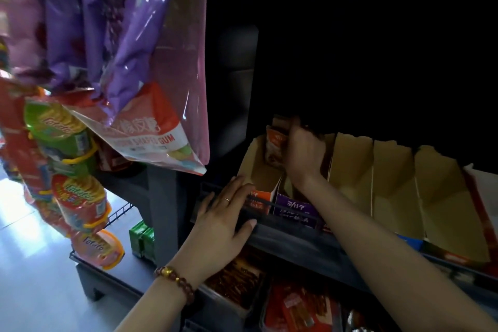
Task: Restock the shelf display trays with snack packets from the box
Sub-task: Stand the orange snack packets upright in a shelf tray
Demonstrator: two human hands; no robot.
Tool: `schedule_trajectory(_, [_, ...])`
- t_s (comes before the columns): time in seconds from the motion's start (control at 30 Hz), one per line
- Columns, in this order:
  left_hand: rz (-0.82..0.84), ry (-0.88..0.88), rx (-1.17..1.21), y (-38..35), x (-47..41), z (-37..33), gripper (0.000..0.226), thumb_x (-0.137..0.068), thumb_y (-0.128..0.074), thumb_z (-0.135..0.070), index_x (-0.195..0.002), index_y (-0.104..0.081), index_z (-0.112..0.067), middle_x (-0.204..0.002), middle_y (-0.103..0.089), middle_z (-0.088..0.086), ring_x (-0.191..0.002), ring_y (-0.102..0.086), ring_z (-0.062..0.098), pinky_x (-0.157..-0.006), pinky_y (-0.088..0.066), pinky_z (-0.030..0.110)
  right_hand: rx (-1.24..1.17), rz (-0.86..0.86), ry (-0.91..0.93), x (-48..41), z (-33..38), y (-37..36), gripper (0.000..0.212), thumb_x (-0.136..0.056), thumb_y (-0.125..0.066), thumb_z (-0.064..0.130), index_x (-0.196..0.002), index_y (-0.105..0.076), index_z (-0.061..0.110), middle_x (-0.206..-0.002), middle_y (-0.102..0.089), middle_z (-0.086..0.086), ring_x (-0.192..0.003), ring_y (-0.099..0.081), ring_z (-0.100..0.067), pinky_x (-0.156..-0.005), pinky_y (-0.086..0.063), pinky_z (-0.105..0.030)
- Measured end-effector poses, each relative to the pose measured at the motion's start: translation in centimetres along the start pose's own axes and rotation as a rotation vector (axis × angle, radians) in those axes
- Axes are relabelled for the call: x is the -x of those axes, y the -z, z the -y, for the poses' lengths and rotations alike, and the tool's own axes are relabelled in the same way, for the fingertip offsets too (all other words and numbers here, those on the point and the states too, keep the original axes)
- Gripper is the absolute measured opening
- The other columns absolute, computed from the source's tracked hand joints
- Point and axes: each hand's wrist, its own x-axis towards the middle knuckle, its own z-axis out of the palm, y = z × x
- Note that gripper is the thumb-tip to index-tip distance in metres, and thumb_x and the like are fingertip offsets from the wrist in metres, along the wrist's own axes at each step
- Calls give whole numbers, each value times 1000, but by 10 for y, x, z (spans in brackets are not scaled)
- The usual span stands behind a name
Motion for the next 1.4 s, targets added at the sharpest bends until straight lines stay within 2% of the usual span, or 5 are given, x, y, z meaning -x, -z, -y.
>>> schedule_trajectory(0.17, [37, 2, 4, 2, 1, 1, 65, -82, -21, -59, -144, -11, -42, -151, 5, -28, -138, 9, -14, -115, 4, 26, -31, 57, 25, -2, -3, 2, 20, -94, -51, 8, -82, -66, 4, -76, -67, -13, -69, -63, -29, -58, -35, -30])
schedule_trajectory(0.43, [53, 18, 9, 3, 1, -1, 69, -80, -19, -60, -146, -14, -40, -152, 4, -26, -139, 9, -12, -116, 4, 27, 244, 438, -11, -4, 2, 0, 30, -98, -41, 33, -110, -60, 13, -114, -61, -10, -117, -48, -29, -98, -32, -36])
schedule_trajectory(0.63, [59, 17, -3, 3, 1, 1, 70, -81, -19, -59, -147, -14, -37, -155, -1, -22, -142, 5, -8, -120, -4, 35, 309, 550, -44, 0, 7, 6, 48, -99, -35, 43, -138, -41, 16, -145, -37, -11, -137, -22, -32, -106, -21, -39])
schedule_trajectory(1.07, [27, 22, 10, 3, 0, 0, 70, -81, -21, -57, -147, -23, -33, -156, -10, -17, -142, -4, -5, -119, -9, 38, 562, 502, 77, 2, 17, 12, 54, -97, -38, 42, -145, -32, 18, -150, -30, -12, -142, -15, -34, -115, -2, -52])
schedule_trajectory(1.4, [-26, -13, -8, 1, 0, 3, 62, -83, -28, -49, -144, -25, -35, -155, -17, -15, -140, -11, -5, -116, -20, 42, 624, 689, 50, 5, 17, 16, 53, -101, -26, 39, -149, -27, 17, -159, -8, -8, -146, 9, -30, -113, 8, -55])
